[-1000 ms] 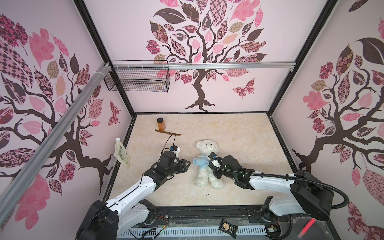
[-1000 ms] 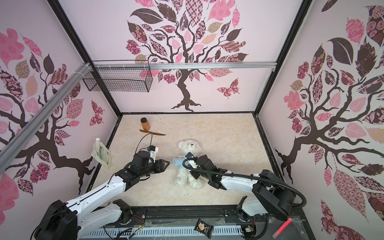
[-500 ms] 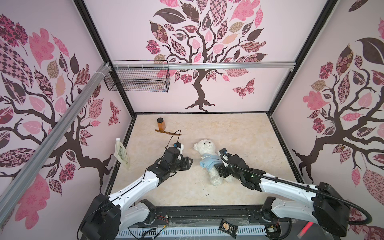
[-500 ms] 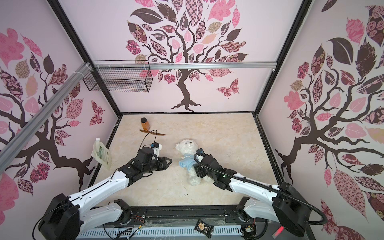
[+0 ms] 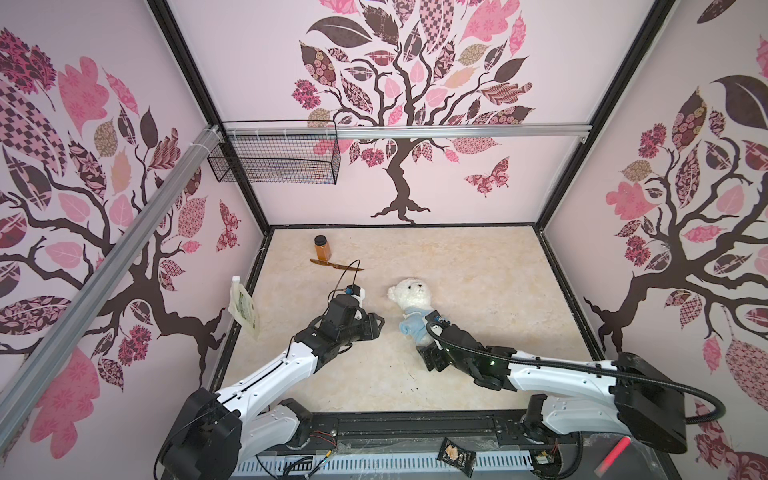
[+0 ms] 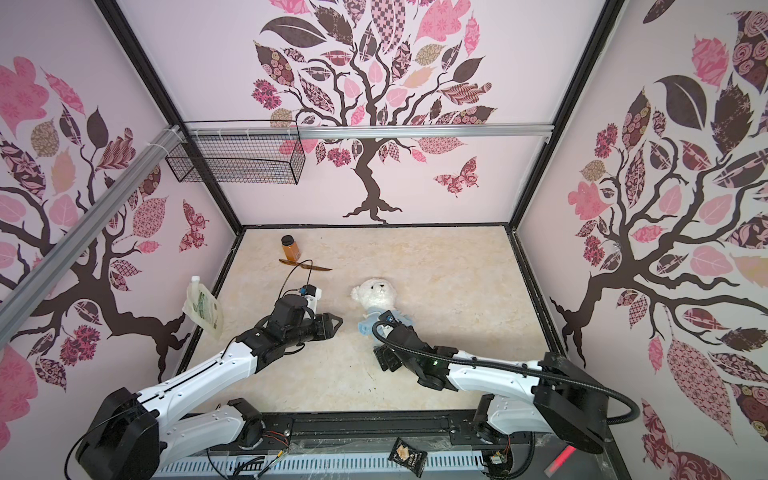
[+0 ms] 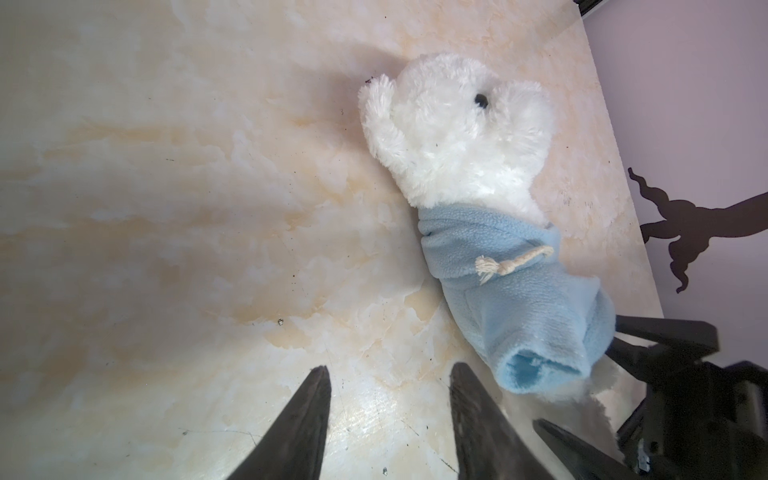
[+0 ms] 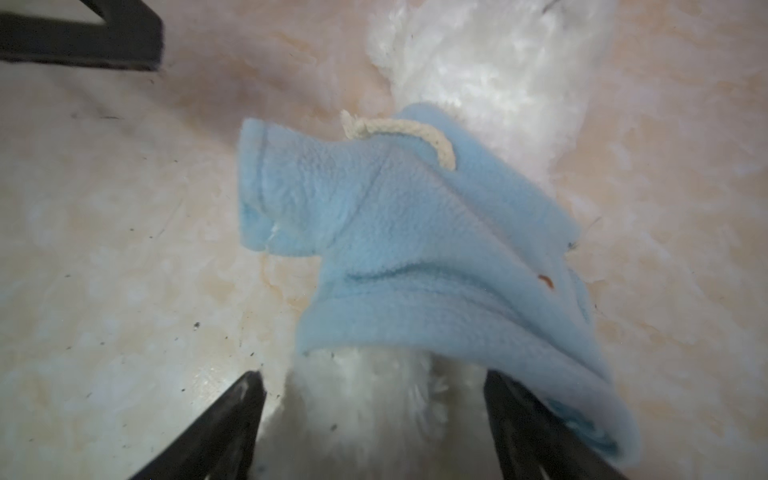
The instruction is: Dress the teddy bear
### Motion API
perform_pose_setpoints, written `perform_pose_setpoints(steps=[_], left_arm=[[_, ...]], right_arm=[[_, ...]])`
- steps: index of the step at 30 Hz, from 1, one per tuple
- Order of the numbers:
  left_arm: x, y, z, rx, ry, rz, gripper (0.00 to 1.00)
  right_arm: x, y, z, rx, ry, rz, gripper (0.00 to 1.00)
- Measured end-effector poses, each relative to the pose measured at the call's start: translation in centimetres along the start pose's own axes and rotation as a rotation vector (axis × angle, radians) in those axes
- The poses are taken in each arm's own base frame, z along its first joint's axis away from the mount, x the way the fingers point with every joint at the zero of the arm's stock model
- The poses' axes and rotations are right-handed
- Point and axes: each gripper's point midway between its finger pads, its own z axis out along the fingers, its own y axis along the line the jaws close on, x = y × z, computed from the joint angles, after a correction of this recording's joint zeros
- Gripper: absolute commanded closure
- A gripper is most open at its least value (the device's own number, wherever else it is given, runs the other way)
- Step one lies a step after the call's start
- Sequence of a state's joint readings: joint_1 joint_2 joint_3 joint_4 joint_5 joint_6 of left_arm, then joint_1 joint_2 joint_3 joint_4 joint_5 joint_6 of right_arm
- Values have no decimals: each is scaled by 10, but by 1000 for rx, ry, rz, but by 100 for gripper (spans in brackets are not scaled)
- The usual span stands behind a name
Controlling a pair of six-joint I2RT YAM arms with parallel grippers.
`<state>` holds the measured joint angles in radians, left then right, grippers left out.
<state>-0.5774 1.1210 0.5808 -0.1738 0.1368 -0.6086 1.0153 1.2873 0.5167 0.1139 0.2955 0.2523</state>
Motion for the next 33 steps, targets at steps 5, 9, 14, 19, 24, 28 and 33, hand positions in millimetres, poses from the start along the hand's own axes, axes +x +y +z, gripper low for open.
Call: perform_pose_setpoints(steps=[5,9,14,19,24,28,33], left_arm=[[-1,3,-4,-19,-6,41,48],[-11,-8,-20,14,-57,176,49],[-16,-46,-41,136,-136,479,47],[-7,-79,-56,260,-146,879,29],[2,-90,-64,318,-154,1278,17],[19,-89,-56,384,-98,1469,14],[35,-96,-45,515,-36,1573,14]], right_arm=[[-4,-14,17,33,6,48,65],[-14,-25,15,-40,-44,106,80],[-10,-13,-4,-198,-65,77,89],[-12,14,-24,-391,-83,23,94],[-14,34,-42,-546,-110,-10,97],[-10,46,-50,-633,-120,-24,97],[-14,56,-59,-705,-142,-37,97]])
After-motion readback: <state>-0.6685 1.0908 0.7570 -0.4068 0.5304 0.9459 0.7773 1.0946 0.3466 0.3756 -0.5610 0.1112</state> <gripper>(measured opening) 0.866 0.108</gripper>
